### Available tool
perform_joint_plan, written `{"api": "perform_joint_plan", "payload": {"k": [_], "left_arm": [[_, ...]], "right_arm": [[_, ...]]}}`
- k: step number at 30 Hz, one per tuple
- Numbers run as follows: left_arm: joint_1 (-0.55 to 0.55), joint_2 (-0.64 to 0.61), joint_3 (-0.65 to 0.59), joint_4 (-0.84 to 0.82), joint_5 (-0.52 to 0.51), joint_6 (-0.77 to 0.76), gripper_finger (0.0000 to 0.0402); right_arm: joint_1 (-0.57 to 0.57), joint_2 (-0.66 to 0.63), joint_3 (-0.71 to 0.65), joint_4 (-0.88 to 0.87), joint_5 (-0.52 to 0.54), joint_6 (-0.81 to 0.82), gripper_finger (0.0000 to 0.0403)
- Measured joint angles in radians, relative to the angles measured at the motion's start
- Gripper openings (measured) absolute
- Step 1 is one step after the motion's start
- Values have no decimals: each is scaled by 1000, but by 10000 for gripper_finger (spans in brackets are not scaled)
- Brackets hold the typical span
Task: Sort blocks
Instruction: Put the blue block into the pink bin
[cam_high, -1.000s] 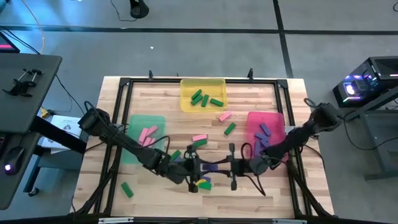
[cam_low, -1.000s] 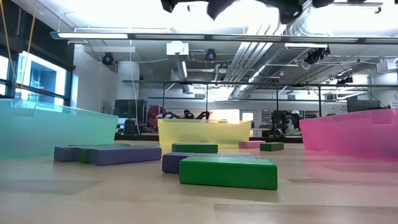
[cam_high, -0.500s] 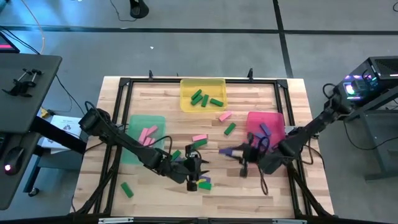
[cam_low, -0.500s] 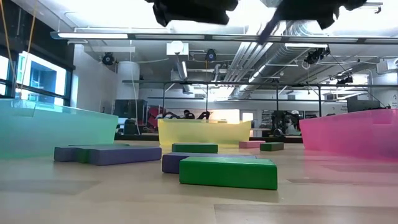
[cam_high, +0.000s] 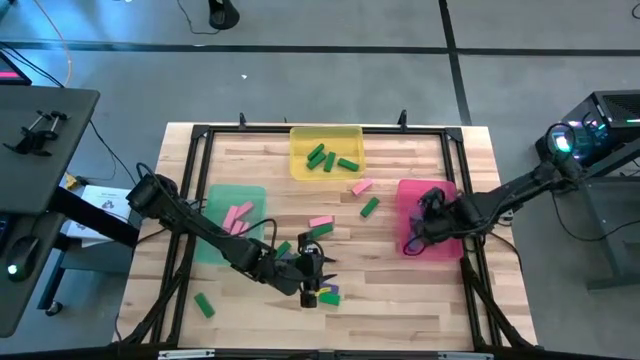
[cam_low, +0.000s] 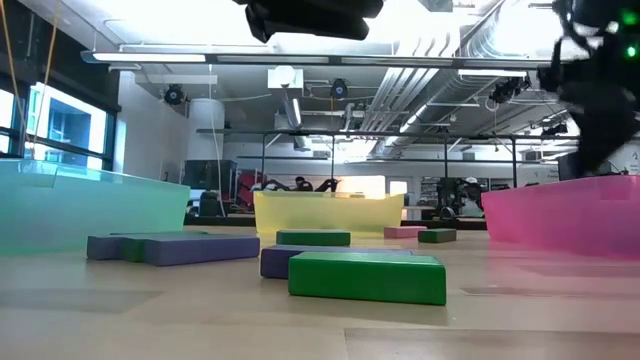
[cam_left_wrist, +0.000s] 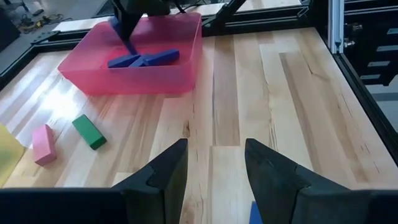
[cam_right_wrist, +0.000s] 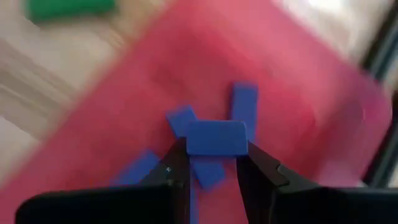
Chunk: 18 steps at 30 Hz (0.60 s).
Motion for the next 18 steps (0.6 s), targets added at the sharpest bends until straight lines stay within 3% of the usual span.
{"api": "perform_joint_plan", "payload": {"k": [8, 18], "left_arm": [[0, 0, 1, 1, 0, 0, 147], [0, 0, 1, 0, -1, 0, 147]], "right_arm": [[-128, 3, -44, 40, -178, -158, 71], [-263, 5, -44, 57, -240, -319, 94]]}}
